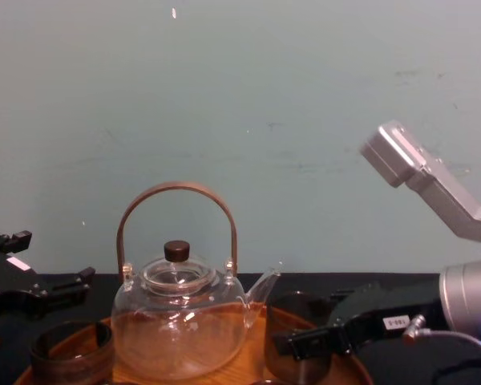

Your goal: Pick up the glass from the table and place it on the tray.

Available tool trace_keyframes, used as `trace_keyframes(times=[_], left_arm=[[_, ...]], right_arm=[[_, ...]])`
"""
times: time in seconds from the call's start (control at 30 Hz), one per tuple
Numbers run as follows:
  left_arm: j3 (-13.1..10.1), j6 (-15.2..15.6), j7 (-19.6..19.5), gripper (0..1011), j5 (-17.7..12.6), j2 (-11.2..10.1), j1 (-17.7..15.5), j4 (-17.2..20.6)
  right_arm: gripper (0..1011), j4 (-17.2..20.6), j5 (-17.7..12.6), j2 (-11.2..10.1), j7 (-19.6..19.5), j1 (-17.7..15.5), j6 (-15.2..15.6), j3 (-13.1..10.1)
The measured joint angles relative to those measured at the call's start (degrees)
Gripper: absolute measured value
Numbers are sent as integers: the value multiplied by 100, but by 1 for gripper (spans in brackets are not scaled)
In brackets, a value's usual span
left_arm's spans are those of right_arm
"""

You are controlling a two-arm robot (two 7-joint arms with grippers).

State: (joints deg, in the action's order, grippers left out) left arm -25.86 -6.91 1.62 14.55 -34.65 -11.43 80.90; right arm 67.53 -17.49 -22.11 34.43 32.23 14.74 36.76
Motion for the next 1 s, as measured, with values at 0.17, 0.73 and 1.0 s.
trace_keyframes(times=[0.17,0.73,1.0], left_arm=[[0,0,0,1002,0,0,0,0],[0,0,0,1001,0,0,0,0],[0,0,0,1001,0,0,0,0]], right_arm=[[902,-71,31,22,35,0,-9,5],[902,-130,148,62,51,-13,62,9],[903,-130,146,59,47,-16,66,9]])
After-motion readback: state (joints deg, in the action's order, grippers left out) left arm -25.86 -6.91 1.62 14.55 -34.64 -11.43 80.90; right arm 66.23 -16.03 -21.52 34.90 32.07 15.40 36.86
